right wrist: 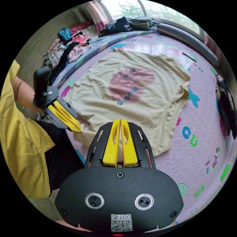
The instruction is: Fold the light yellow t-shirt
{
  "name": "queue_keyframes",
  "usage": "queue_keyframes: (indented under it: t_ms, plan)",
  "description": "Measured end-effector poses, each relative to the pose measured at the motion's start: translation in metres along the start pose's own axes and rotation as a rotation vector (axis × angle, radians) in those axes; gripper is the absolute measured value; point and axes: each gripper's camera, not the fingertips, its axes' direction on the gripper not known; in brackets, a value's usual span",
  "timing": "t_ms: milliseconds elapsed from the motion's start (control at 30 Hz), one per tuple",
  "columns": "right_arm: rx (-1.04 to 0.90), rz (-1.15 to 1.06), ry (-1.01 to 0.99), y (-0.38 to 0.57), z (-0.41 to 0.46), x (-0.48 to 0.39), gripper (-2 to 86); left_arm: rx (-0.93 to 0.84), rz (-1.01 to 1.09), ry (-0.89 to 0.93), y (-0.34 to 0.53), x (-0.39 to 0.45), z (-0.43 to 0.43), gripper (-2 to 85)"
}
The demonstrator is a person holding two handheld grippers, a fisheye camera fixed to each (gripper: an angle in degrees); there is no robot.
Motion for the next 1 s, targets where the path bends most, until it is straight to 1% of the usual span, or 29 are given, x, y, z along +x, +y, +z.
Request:
queue_keyframes:
  t_ms: [67,100,167,233,300,333,367,400,433,467,500,533,567,633,733,800,900,1000]
  plan:
    - [0.054,0.034,0.04,-0.024,-0.016,0.023,0.0,0.083,-0.025,-0.132,-0.003,-0.033,-0.043,-1.6]
    - [0.097,0.053,0.052,-0.043,-0.027,0.039,0.1,0.094,-0.031,-0.168,-0.004,-0.044,-0.054,-1.6]
    - [0.142,0.073,0.062,-0.076,-0.041,0.061,0.2,0.118,-0.039,-0.308,-0.011,-0.095,-0.097,-1.6]
    - [0.162,0.072,0.088,-0.111,-0.05,0.079,0.3,0.113,-0.051,-0.368,-0.021,-0.132,-0.127,-1.6]
    - [0.162,0.075,0.082,-0.155,-0.055,0.104,0.8,0.09,-0.06,-0.331,-0.032,-0.165,-0.151,-1.5]
    - [0.163,0.08,0.079,-0.166,-0.055,0.11,1.1,0.104,-0.063,-0.231,-0.038,-0.183,-0.166,-1.5]
    - [0.159,0.1,0.069,-0.184,-0.054,0.124,1.6,0.105,-0.065,-0.09,-0.043,-0.199,-0.175,-1.5]
    - [0.158,0.124,0.043,-0.201,-0.051,0.138,2.1,0.101,-0.071,-0.021,-0.044,-0.205,-0.177,-1.5]
    - [0.159,0.139,0.034,-0.209,-0.049,0.146,2.4,0.126,-0.081,0.078,-0.044,-0.214,-0.18,-1.5]
    - [0.163,0.164,0.02,-0.223,-0.045,0.159,3.0,0.165,-0.078,0.128,-0.04,-0.217,-0.18,-1.5]
    - [0.147,0.181,0.004,-0.237,-0.038,0.172,3.7,0.175,-0.076,0.127,-0.039,-0.216,-0.18,-1.5]
    - [0.134,0.189,-0.008,-0.243,-0.034,0.178,4.2,0.179,-0.083,0.065,-0.035,-0.214,-0.177,-1.4]
    - [0.111,0.206,-0.039,-0.254,-0.024,0.19,5.0,0.161,-0.079,-0.01,-0.031,-0.21,-0.171,-1.4]
    - [0.078,0.212,-0.116,-0.266,-0.013,0.2,5.9,0.099,-0.074,-0.084,-0.024,-0.204,-0.16,-1.1]
    - [0.028,0.036,-0.21,-0.275,-0.006,0.175,6.0,0.055,-0.048,-0.116,-0.002,-0.192,-0.15,1.0]
    - [-0.061,-0.166,-0.235,-0.267,0.004,0.131,6.1,0.045,-0.07,-0.145,0.014,-0.188,-0.15,2.7]
    - [-0.191,-0.359,-0.306,-0.245,0.028,0.076,6.5,0.017,-0.15,-0.198,0.035,-0.187,-0.149,5.8]
    - [-0.258,-0.459,-0.349,-0.232,0.055,0.039,6.9,-0.006,-0.217,-0.189,0.048,-0.191,-0.142,6.4]
